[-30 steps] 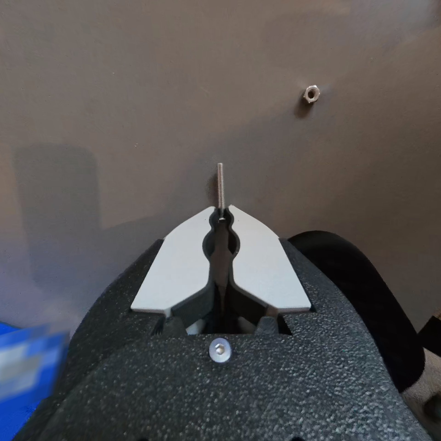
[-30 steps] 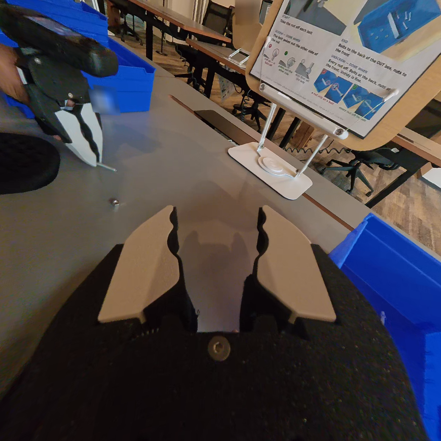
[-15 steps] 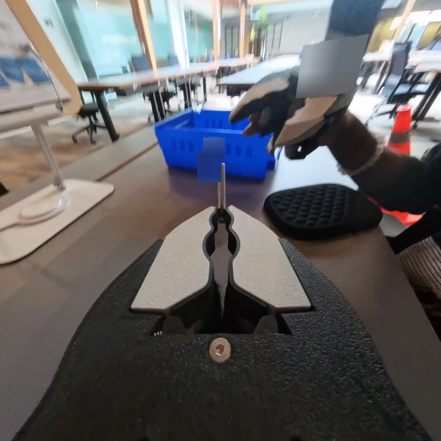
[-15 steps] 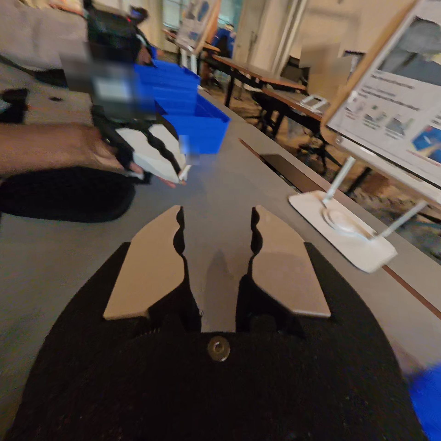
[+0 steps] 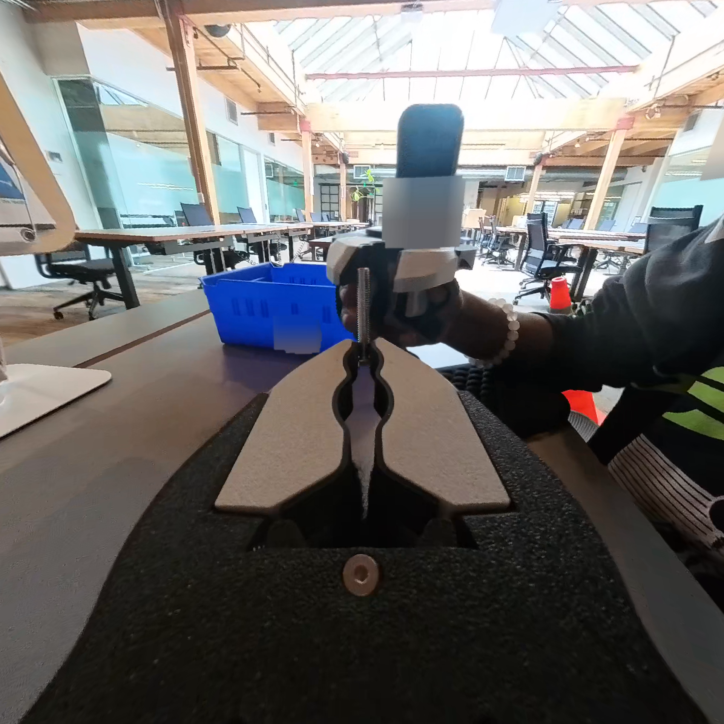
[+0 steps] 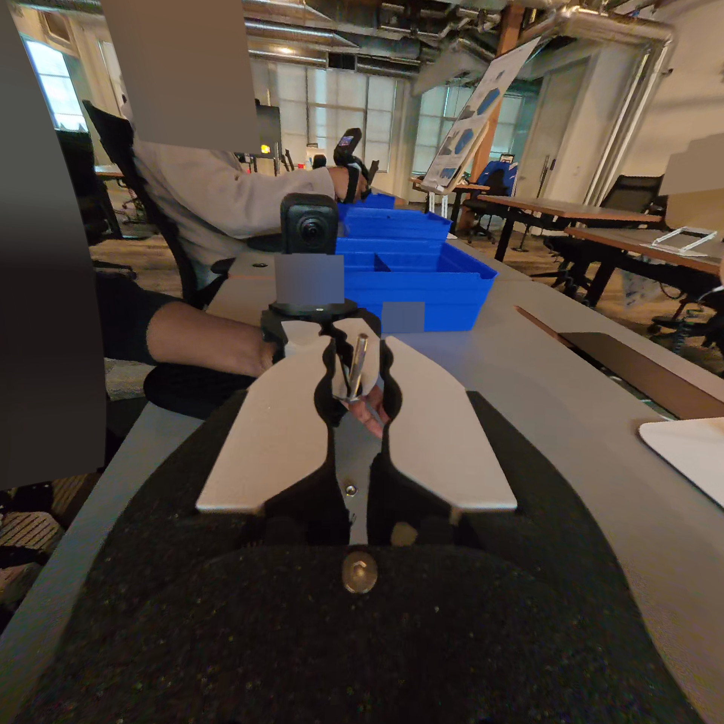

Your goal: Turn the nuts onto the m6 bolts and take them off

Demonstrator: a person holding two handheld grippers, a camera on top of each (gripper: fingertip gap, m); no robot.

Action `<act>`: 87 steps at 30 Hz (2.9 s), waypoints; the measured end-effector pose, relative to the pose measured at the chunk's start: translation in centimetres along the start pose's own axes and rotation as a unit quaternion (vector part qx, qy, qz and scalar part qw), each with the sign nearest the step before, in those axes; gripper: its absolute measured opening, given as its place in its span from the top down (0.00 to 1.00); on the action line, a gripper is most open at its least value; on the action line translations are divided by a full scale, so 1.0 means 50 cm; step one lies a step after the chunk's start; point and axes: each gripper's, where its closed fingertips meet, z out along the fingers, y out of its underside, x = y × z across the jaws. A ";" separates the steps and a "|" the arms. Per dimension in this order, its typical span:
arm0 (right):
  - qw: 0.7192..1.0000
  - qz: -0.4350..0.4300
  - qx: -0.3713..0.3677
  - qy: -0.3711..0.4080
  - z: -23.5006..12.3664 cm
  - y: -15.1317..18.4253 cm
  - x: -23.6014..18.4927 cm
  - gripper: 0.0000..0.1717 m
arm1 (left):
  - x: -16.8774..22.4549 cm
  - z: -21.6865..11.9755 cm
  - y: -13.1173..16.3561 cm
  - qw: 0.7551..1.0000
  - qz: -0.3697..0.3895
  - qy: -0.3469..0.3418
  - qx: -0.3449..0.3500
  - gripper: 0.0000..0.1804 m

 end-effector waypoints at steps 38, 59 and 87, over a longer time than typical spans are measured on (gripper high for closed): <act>0.998 0.023 -0.053 0.009 0.018 0.060 -0.012 0.97 | 0.007 0.017 0.095 0.986 0.093 -0.024 -0.138 0.90; 0.991 0.047 -0.067 0.107 0.024 0.059 0.005 0.97 | -0.014 0.016 0.086 0.982 0.113 -0.067 -0.134 0.93; 0.995 0.028 -0.066 0.073 0.016 0.044 0.003 0.78 | -0.025 -0.010 0.078 0.987 0.074 -0.050 -0.131 0.95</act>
